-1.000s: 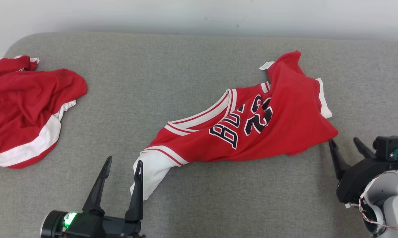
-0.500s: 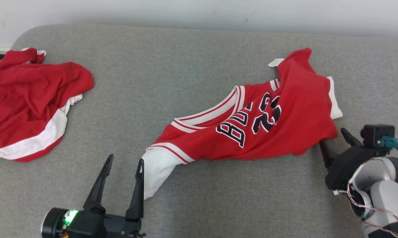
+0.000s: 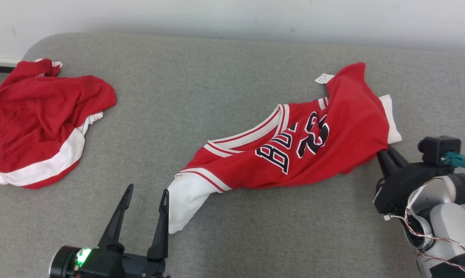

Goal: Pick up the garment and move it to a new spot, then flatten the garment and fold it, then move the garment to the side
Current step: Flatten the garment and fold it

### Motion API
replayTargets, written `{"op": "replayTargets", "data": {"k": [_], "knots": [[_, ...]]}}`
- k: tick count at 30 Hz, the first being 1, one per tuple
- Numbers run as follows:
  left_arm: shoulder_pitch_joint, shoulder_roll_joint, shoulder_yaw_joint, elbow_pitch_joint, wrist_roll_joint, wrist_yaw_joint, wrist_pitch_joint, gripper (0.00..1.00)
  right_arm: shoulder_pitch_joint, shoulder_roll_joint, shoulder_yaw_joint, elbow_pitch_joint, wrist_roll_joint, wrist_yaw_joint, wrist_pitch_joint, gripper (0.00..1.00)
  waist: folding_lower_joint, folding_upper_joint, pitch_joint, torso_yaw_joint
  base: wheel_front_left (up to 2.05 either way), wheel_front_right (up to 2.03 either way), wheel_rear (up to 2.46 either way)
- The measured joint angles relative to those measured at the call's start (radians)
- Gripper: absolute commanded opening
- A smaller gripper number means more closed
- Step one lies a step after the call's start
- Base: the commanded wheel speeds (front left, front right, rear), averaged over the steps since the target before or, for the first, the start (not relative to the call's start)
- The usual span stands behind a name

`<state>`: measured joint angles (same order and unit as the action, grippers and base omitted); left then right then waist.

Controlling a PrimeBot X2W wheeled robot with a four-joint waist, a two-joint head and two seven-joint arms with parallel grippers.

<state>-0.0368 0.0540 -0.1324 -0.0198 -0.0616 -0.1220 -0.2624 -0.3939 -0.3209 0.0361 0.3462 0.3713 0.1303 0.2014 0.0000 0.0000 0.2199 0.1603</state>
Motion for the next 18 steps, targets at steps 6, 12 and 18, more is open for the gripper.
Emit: {"op": "replayTargets", "data": {"k": [6,12,18], "knots": [[0.013,-0.001,0.006,0.000,0.000,0.003,0.000,1.00,0.076,-0.001,-0.049,-0.200,0.008,0.000,0.002,0.00,0.0000,0.0000,-0.020,-0.018,0.00,0.00,0.00],[0.027,-0.001,0.013,-0.001,0.000,0.008,0.000,1.00,0.239,0.011,-0.160,-0.527,-0.006,0.000,0.160,0.00,-0.0001,0.0000,-0.041,-0.040,0.00,0.00,0.00],[0.033,-0.001,0.015,-0.004,0.000,0.008,0.000,1.00,0.410,0.050,-0.283,-0.823,-0.044,0.000,0.364,0.00,-0.0001,0.0000,-0.051,-0.060,0.00,0.00,0.00]]}}
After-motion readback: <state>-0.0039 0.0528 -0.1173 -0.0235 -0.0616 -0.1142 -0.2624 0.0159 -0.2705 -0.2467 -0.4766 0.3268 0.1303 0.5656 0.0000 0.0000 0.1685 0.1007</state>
